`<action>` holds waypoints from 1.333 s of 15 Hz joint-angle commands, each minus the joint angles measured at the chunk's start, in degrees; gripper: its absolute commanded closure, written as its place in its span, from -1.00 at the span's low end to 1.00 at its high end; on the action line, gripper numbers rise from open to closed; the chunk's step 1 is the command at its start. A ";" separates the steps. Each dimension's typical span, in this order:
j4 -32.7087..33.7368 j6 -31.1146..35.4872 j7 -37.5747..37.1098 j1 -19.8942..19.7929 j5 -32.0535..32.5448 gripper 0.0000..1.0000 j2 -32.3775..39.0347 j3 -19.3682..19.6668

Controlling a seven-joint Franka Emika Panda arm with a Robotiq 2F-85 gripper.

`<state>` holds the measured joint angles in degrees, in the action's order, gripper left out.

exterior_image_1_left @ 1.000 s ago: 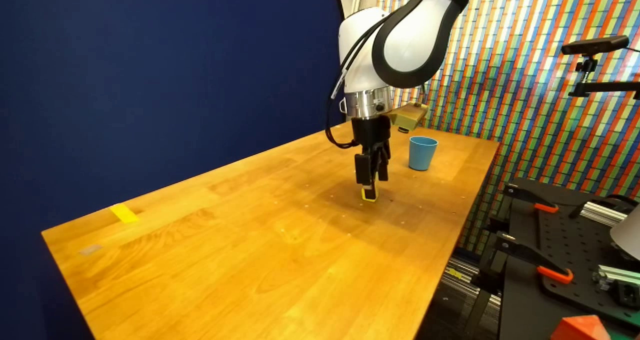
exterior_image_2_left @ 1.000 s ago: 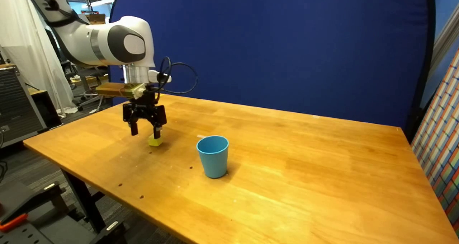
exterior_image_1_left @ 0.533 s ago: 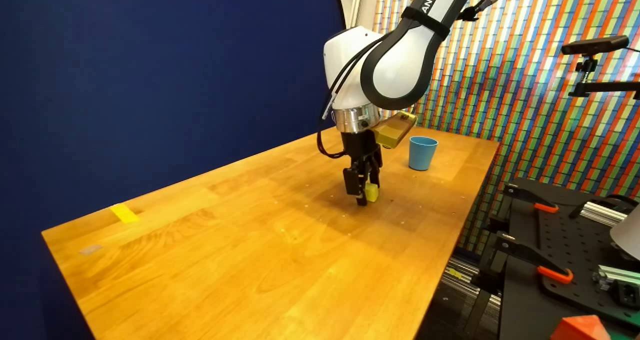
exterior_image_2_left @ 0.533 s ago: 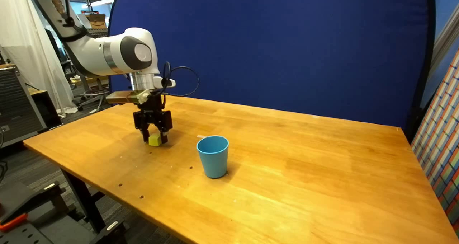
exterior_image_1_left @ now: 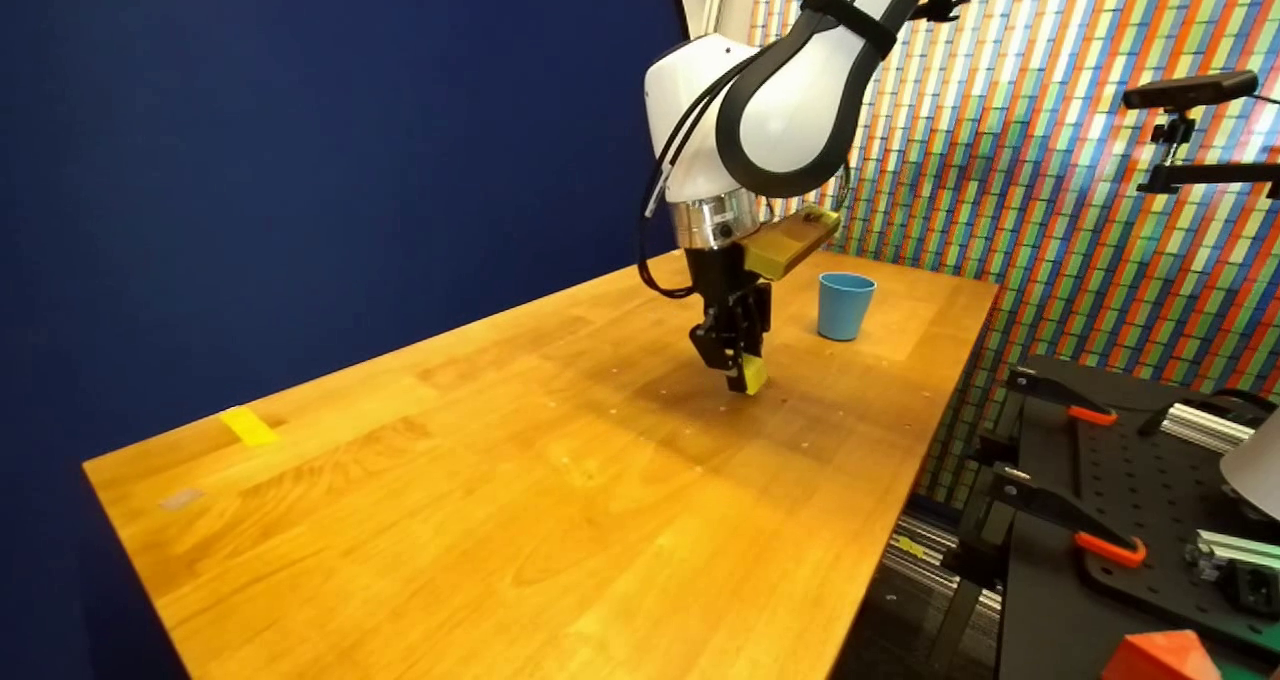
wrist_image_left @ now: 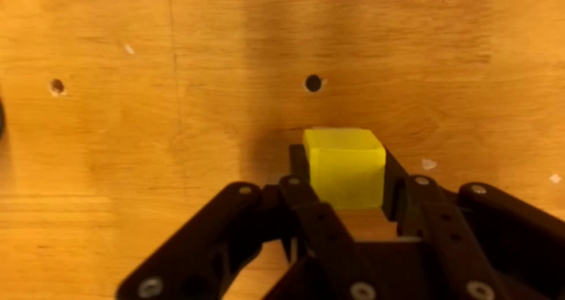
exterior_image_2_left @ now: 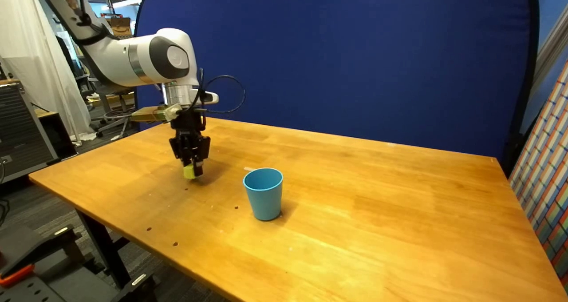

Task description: Place the yellow cube inside the blue cup

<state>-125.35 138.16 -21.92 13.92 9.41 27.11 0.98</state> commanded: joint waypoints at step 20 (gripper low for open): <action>-4.43 -13.39 -23.31 -17.47 13.15 0.72 -18.68 8.03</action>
<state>-133.64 126.27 -44.25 -3.04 21.59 4.42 9.81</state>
